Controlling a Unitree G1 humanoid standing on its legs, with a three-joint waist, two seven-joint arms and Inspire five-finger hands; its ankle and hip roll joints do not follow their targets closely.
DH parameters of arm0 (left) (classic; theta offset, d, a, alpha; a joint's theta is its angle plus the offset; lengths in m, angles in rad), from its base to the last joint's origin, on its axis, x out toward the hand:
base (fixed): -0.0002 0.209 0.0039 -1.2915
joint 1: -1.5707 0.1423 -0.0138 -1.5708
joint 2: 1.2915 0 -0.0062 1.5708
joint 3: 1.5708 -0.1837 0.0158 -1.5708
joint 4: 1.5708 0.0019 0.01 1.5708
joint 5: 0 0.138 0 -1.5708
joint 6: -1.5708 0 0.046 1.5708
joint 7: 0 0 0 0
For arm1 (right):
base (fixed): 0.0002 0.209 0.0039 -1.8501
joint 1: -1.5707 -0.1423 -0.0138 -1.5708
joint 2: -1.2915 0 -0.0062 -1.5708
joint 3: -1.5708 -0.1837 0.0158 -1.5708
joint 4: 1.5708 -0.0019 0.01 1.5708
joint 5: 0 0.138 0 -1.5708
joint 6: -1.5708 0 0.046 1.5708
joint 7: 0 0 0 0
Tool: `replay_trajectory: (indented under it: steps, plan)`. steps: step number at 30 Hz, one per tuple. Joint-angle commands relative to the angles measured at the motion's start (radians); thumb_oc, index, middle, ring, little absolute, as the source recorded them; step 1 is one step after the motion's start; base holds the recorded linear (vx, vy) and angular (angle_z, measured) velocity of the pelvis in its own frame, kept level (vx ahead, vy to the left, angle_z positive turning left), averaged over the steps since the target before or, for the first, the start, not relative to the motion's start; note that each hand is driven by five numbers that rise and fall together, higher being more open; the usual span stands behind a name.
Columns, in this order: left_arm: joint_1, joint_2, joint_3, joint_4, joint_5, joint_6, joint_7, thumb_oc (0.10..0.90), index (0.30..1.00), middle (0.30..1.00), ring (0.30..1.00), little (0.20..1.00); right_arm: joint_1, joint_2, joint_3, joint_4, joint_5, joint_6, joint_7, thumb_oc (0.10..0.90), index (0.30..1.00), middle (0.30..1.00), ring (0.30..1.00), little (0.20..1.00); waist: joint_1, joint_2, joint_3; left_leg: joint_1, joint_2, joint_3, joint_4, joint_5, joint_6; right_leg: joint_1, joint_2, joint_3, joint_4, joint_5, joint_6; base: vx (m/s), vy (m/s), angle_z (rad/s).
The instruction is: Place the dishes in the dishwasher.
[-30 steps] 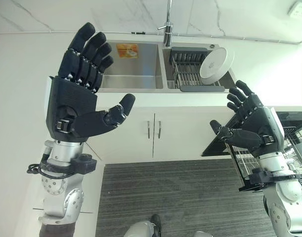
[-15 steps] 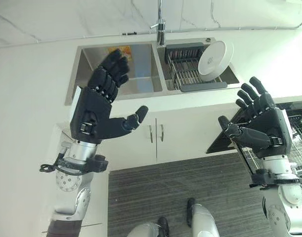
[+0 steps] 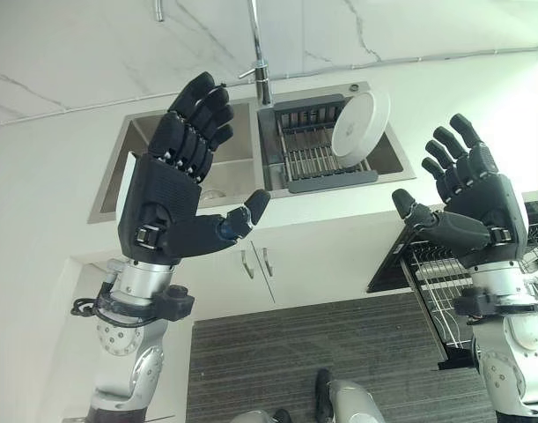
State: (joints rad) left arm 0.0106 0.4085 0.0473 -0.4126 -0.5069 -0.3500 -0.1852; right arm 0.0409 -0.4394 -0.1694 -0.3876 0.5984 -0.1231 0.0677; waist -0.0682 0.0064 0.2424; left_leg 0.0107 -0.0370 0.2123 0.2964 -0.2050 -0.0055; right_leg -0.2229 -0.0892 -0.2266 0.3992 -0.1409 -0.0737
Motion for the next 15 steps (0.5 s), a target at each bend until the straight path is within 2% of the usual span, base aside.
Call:
replay_trajectory:
  steps: [1, 3, 5, 10, 15]
  plan:
    - [-0.011, 0.006, 0.036, -0.081, -0.041, -0.108, -0.009, 0.800, 0.900, 0.900, 0.900, 0.900, -0.069, 0.007, -0.002, -0.086, -0.033, -0.082, 0.028, 0.800, 0.900, 0.900, 0.900, 0.900, 0.025, 0.006, -0.075, -0.060, 0.079, -0.043, 0.004, -0.040, -0.037, 0.082, -0.003, 0.034, -0.099, -0.024, 0.179, 0.12, 0.004, -0.07]
    - [-0.011, 0.010, 0.034, -0.070, -0.045, -0.108, -0.013, 0.800, 0.900, 0.900, 0.900, 0.900, -0.069, 0.012, 0.014, -0.082, -0.055, -0.073, 0.020, 0.800, 0.900, 0.900, 0.900, 0.900, 0.032, 0.019, -0.068, -0.105, 0.080, -0.047, 0.004, -0.010, -0.048, 0.095, 0.016, 0.038, -0.099, -0.033, 0.182, 0.13, 0.012, -0.19]
    - [-0.026, 0.012, 0.027, -0.062, -0.035, -0.102, -0.003, 0.800, 0.900, 0.900, 0.900, 0.900, -0.078, 0.005, 0.020, -0.078, -0.053, -0.065, 0.012, 0.800, 0.900, 0.900, 0.900, 0.900, 0.038, 0.016, -0.061, -0.116, 0.076, -0.046, 0.004, 0.000, -0.041, 0.105, 0.022, 0.044, -0.099, -0.047, 0.178, 0.09, 0.052, -0.20]
    - [-0.053, 0.019, 0.010, -0.052, 0.017, -0.114, 0.030, 0.800, 0.900, 0.900, 0.900, 0.900, -0.064, 0.013, 0.018, -0.076, -0.027, -0.075, 0.037, 0.800, 0.900, 0.900, 0.900, 0.900, 0.040, 0.005, -0.077, -0.118, 0.068, -0.052, 0.004, -0.028, -0.026, 0.120, 0.003, 0.018, -0.099, -0.058, 0.184, 0.06, 0.198, -0.16]
    - [-0.074, 0.040, 0.017, -0.044, 0.039, -0.119, 0.037, 0.800, 0.900, 0.900, 0.900, 0.900, -0.053, 0.025, 0.013, -0.077, -0.022, -0.073, 0.036, 0.800, 0.900, 0.900, 0.900, 0.900, 0.034, -0.010, -0.077, -0.108, 0.040, -0.071, 0.004, -0.047, -0.008, 0.122, -0.010, 0.013, -0.099, -0.039, 0.200, 0.05, 0.158, -0.06]
